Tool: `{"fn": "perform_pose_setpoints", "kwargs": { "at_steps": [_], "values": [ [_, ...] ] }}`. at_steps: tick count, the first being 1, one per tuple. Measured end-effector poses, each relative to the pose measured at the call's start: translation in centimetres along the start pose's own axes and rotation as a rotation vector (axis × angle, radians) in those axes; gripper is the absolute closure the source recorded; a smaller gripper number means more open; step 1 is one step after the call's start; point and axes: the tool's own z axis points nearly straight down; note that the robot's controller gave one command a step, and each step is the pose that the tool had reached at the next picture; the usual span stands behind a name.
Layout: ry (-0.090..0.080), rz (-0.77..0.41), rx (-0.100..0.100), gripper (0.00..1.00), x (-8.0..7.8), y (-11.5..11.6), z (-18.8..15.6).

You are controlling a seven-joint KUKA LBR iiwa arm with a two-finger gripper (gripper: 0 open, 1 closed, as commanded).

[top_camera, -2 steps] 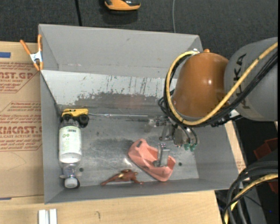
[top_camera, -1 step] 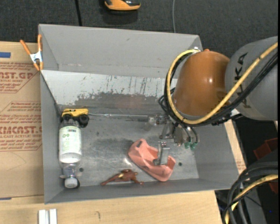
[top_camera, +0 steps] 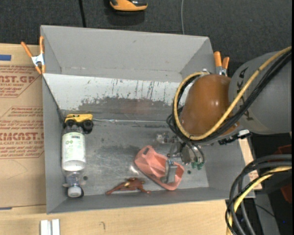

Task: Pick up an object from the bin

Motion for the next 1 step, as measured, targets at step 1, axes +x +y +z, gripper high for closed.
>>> {"fn": "perform_pose_setpoints", "kwargs": {
  "at_steps": [1],
  "values": [
    [0.011, 0.066, 0.0, 0.0, 0.76, -2.9, 1.35]
  ]
}}
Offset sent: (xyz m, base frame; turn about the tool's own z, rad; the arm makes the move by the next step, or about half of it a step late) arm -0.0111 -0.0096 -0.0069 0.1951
